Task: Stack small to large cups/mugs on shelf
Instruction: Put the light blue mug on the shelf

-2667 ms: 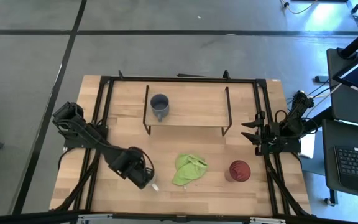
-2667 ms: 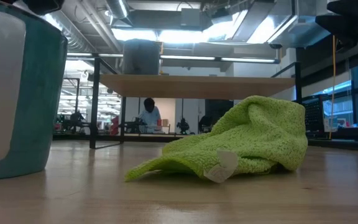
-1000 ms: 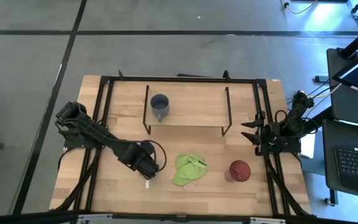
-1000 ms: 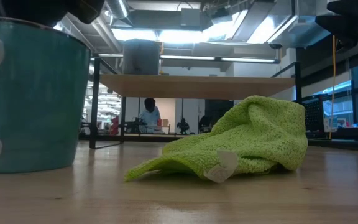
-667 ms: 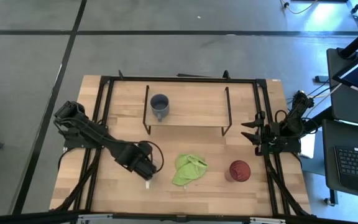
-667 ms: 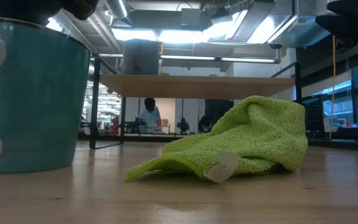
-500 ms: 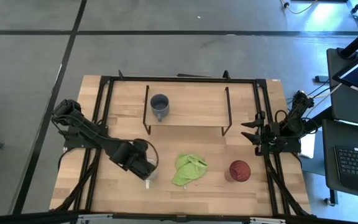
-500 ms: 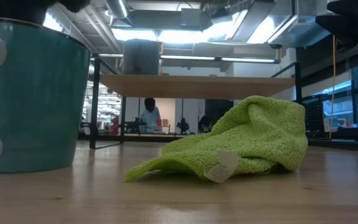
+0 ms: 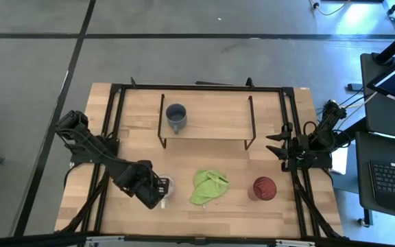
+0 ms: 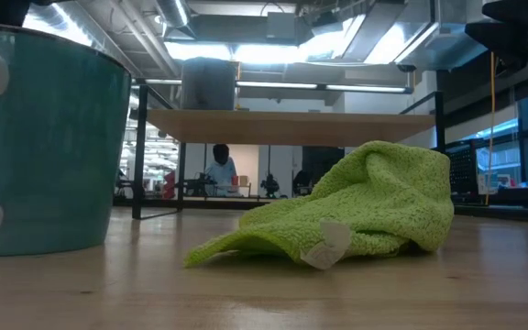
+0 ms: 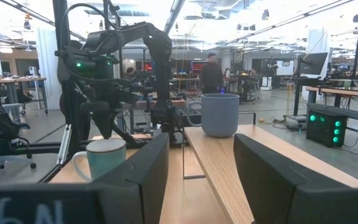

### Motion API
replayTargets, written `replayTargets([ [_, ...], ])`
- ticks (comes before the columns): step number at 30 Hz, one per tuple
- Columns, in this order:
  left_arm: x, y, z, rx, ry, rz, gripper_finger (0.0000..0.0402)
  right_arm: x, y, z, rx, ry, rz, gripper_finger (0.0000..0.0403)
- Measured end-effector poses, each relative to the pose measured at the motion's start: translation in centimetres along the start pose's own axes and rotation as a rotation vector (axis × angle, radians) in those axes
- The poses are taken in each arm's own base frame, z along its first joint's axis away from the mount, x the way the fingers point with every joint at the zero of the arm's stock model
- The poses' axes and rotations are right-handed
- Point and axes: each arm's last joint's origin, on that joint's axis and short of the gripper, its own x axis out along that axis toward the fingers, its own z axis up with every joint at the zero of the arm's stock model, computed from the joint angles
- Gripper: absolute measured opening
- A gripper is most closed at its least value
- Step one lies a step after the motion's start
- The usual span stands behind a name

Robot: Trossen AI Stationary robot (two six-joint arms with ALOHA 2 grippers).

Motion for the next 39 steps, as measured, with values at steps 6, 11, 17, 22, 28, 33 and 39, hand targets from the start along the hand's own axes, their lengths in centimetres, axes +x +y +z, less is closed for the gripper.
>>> replayTargets([
  [6,1.0,-0.5,0.1,-0.017,-0.013,0.038,0.0097,0.0,0.0,0.0,0.000,0.000,0.000,0.0181],
  [11,1.8,-0.7,-0.1,-0.022,0.011,0.086,0.0097,0.0,0.0,0.0,-0.001,0.000,0.000,0.0181],
  [17,1.8,-0.6,-0.1,-0.021,0.009,0.084,0.0093,0.0,0.0,0.0,0.000,0.000,0.000,0.0181],
  [22,2.7,-0.9,-0.4,-0.020,-0.004,0.100,0.0084,0.0,0.0,0.0,0.000,0.000,0.000,0.0181],
  [28,3.7,-1.3,-0.9,-0.019,-0.008,0.101,0.0083,0.0,0.0,0.0,-0.001,0.000,0.000,0.0181],
  [33,3.8,-1.3,-0.7,-0.012,-0.030,0.098,0.0077,0.0,0.0,0.0,-0.001,0.000,0.000,0.0181],
  [39,3.8,-1.7,-0.3,-0.003,-0.032,0.089,0.0018,0.0,0.0,0.0,-0.001,0.000,0.000,0.0181],
])
